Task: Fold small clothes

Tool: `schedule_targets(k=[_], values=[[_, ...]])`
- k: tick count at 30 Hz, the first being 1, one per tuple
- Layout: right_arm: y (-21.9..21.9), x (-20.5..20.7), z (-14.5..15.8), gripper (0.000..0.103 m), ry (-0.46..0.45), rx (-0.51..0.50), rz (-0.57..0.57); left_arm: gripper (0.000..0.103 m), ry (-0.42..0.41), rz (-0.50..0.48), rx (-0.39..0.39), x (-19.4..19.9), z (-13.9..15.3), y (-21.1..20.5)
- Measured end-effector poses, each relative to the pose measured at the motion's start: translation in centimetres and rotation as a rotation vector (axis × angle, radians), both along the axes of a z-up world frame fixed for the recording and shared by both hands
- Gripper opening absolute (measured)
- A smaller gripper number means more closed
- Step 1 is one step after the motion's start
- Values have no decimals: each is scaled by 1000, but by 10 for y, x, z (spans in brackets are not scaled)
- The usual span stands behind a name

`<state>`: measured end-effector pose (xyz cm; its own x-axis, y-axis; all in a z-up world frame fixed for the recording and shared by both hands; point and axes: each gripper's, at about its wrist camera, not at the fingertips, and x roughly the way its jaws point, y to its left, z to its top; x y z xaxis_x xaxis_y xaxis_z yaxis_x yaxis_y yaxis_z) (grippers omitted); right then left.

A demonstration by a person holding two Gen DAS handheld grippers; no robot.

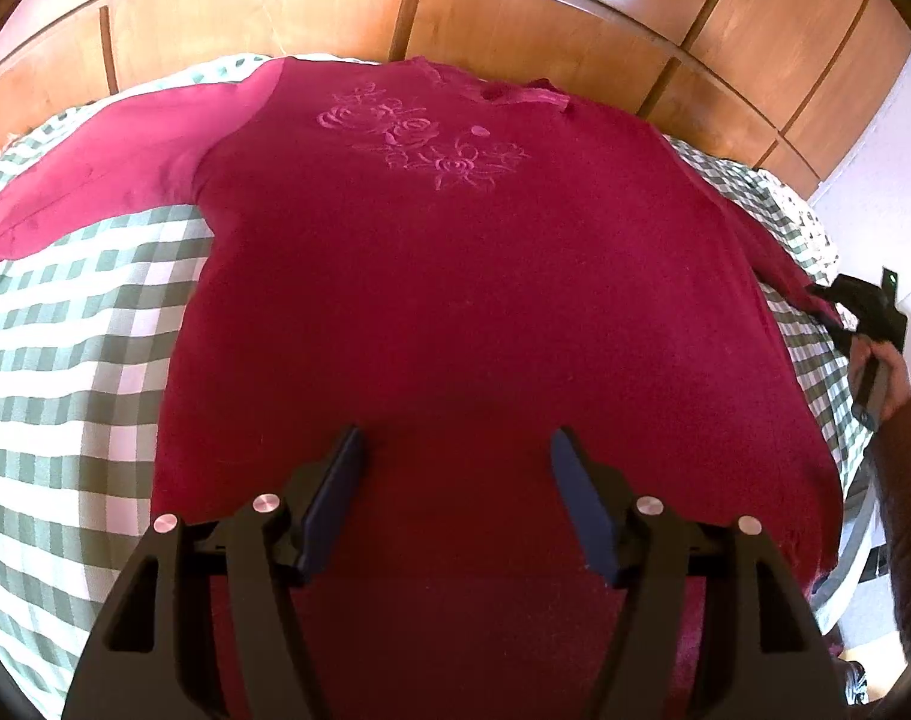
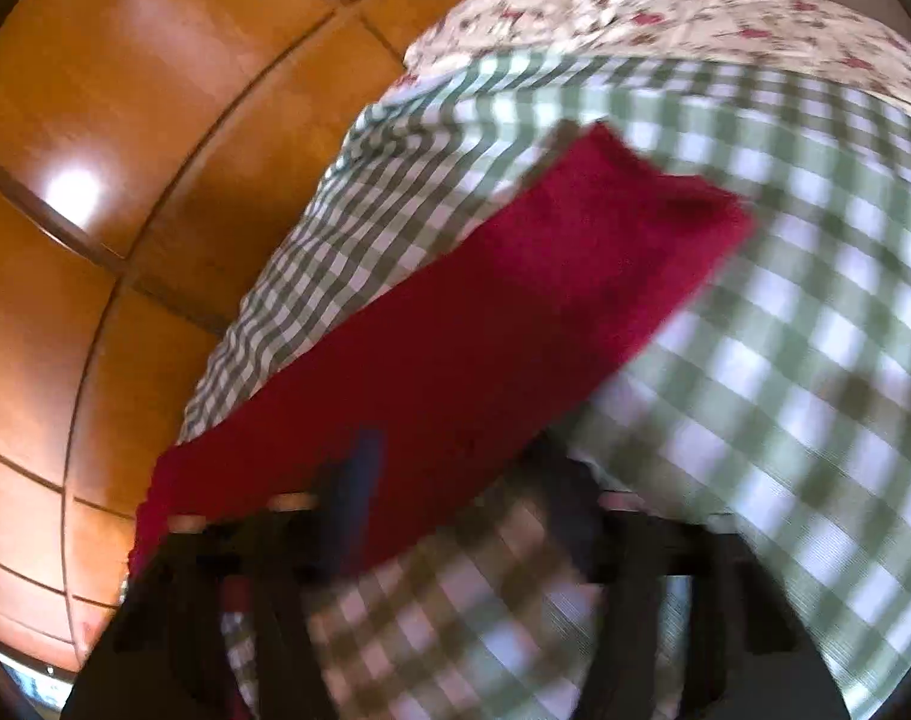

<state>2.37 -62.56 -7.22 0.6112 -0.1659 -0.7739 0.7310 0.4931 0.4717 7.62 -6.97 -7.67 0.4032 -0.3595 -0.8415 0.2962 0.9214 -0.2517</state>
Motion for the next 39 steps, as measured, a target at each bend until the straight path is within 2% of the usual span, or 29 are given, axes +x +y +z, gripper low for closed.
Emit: schedule_targets(k=[1,2,4,5,7,9,10,12,13,15,20,23,25,28,30,31,32,33,34,36,39], values=[[-2,5,5,6,41,-49,-2,65,0,1,3,0,0,0],[-7,6,12,6,40,-92,-20,66,-1,-1,5,0,-1,-1],[-19,5,17,6,42,-116,-44,67,-2,-7,8,0,-1,-1],[-22,8,16,6,69,-132,-42,67,0,-9,9,1,-3,-1],[-27,19,4,6,183,-167,-26,69,0,-12,8,2,-4,-1],[-22,21,0,9,184,-173,0,70,-4,-13,7,2,-3,-1],[-18,19,2,14,166,-171,8,70,-7,-11,6,2,-2,0],[-6,9,7,65,101,-120,38,70,-7,-7,-3,0,-1,4],[4,4,10,69,96,-128,48,70,-8,-1,-10,0,1,8],[26,-2,12,70,85,-109,121,70,-15,23,-18,-2,5,17],[114,-18,11,70,43,-16,401,70,-14,155,-69,-5,13,63],[173,-29,13,70,15,36,576,70,-12,219,-60,-12,10,88],[202,-37,11,67,13,65,650,69,3,244,-68,-19,6,103],[241,-51,10,52,72,5,735,64,33,238,-78,-32,-1,116],[258,-61,9,27,121,-60,755,49,45,215,-85,-39,-5,117],[262,-65,10,21,132,-81,761,46,46,196,-88,-45,-8,116],[263,-64,11,12,139,-92,762,38,44,188,-84,-47,-9,115],[265,-68,14,11,151,-123,758,17,42,177,-77,-50,-9,116],[267,-70,16,11,171,-171,756,11,43,153,-82,-53,-9,115],[273,-74,15,10,219,-257,769,8,29,141,-65,-57,-8,113],[272,-72,12,10,251,-296,769,12,37,136,-75,-62,-11,116]])
